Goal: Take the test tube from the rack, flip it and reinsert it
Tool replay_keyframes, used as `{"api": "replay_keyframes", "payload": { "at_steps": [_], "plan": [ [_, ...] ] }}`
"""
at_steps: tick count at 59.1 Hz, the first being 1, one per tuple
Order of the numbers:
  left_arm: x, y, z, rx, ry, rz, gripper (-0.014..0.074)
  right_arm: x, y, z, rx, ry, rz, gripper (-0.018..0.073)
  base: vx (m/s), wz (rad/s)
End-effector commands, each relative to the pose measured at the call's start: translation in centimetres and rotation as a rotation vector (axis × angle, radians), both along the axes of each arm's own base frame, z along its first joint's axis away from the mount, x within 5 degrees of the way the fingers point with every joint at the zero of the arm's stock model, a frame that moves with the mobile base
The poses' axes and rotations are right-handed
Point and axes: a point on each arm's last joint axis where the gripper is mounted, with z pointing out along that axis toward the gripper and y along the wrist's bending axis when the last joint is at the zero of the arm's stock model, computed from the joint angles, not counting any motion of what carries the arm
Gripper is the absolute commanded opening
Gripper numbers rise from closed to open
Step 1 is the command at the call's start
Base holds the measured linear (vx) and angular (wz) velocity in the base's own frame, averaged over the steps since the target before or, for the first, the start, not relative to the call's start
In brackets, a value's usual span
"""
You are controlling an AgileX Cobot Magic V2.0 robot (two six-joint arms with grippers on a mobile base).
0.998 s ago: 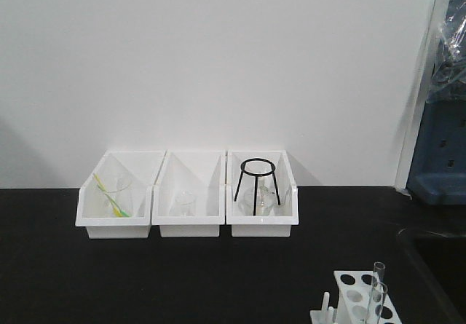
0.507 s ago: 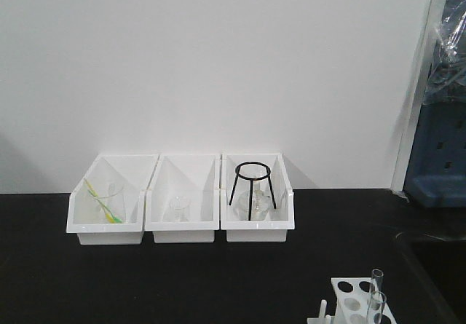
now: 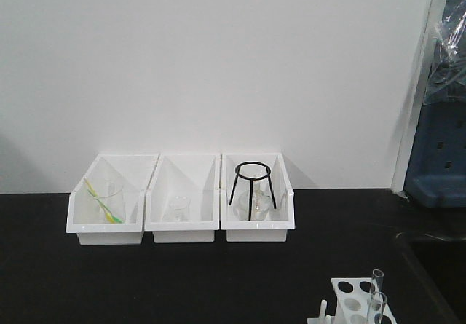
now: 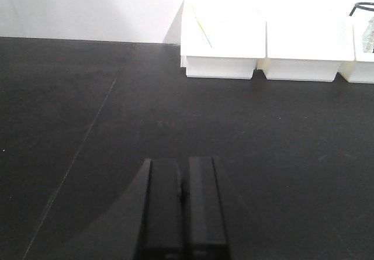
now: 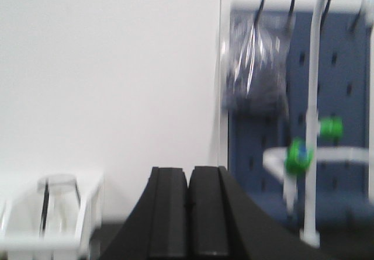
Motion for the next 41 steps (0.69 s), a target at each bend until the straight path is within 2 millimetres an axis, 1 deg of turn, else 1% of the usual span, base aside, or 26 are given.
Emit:
{"api": "replay_keyframes", "payload": {
  "at_steps": [1,3,5,7,9,10,13,18,22,26,31,41],
  "plan": [
    [0.1,-0.1,0.7,-0.001,-0.093,-0.008,-0.0006,-0.4,0.0,6.0,-0.044,-0.151,-0.023,-0.0009,0.00,0.00],
    [0.1,-0.1,0.7,-0.001,-0.093,-0.008,-0.0006,0.1,-0.1,7.1,-0.047,-0.141,-0.025,-0.0009,0.00,0.00],
    [0.1,-0.1,0.7,-0.001,-0.093,-0.008,-0.0006,1.1,-0.1,8.3,-0.049,-0.120,-0.026,-0.0009,0.00,0.00],
    [0.1,-0.1,0.7,-0.001,-0.093,-0.008,-0.0006,2.5,-0.3,9.5,-0.047,-0.084,-0.025,-0.0009,0.00,0.00],
    [0.1,-0.1,0.7,-0.001,-0.093,-0.008,-0.0006,3.6,-0.3,10.0,-0.044,-0.056,-0.024,-0.0009,0.00,0.00],
    [0.1,-0.1,0.7,-0.001,-0.093,-0.008,-0.0006,4.5,-0.4,10.1,-0.042,-0.029,-0.024,-0.0009,0.00,0.00],
    [0.1,-0.1,0.7,-0.001,-0.093,-0.008,-0.0006,6.2,-0.6,10.7,-0.039,0.014,-0.023,-0.0009,0.00,0.00],
    [0.1,-0.1,0.7,-0.001,-0.093,-0.008,-0.0006,8.5,-0.7,11.4,-0.033,0.055,-0.022,-0.0009,0.00,0.00],
    [0.1,-0.1,0.7,-0.001,-0.093,-0.008,-0.0006,10.0,-0.9,11.3,-0.016,0.094,-0.018,-0.0009,0.00,0.00],
    [0.1,-0.1,0.7,-0.001,-0.093,-0.008,-0.0006,10.8,-0.9,11.0,0.006,0.115,-0.013,-0.0009,0.00,0.00],
    [0.1,-0.1,0.7,-0.001,-0.093,-0.008,-0.0006,11.3,-1.0,10.8,0.010,0.120,-0.013,-0.0006,0.00,0.00],
    [0.1,-0.1,0.7,-0.001,-0.093,-0.008,-0.0006,11.6,-1.0,10.5,0.011,0.153,-0.012,0.0027,0.00,0.00]
  ]
}}
